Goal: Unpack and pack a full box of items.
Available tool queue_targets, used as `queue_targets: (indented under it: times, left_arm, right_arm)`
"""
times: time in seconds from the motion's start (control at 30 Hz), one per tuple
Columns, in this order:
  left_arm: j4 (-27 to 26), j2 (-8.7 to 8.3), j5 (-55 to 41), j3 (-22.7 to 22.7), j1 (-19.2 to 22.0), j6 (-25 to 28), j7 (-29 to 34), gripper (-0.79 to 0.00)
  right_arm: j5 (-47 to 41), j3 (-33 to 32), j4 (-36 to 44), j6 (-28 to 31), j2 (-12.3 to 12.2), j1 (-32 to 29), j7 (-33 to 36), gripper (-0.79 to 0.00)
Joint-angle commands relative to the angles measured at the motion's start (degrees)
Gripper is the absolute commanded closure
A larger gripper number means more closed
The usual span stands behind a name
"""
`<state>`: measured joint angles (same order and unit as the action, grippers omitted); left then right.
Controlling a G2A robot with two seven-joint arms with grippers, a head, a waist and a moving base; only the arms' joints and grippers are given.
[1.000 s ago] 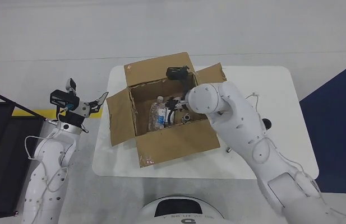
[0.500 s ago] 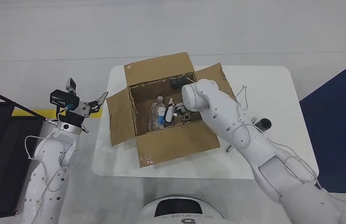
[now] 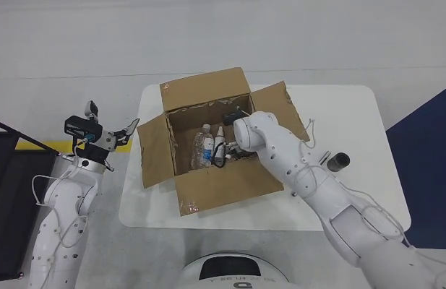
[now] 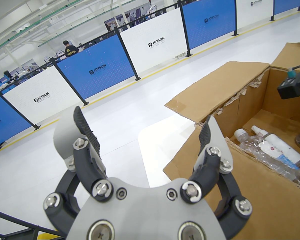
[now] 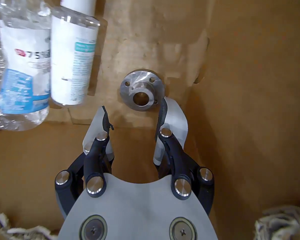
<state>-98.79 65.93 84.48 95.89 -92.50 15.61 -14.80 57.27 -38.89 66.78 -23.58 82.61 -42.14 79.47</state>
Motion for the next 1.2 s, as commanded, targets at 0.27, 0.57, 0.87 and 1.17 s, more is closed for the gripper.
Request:
queue_targets:
  times: [0.27,0.57,0.87,1.17]
  left_arm:
    - [0.0,0.00,0.0,0.0,0.0,0.0,0.0,-0.785]
    - [0.0,0.00,0.0,0.0,0.0,0.0,0.0,-0.785]
    - [0.0,0.00,0.0,0.0,0.0,0.0,0.0,-0.785]
    - [0.0,0.00,0.0,0.0,0.0,0.0,0.0,-0.785]
  right_arm:
    - [1.3,1.2,-3.8,1.1,1.4,0.7,-2.4,-0.311]
    - [1.9,2.0,-7.7,2.5,2.6,1.7,-2.5,-0.197]
    - [2.1,1.6,-8.7,3.2,3.5,2.7,-2.2,0.000]
    - [5.1,-5.4,5.9,2.3,1.0,-1.5,-3.2,0.000]
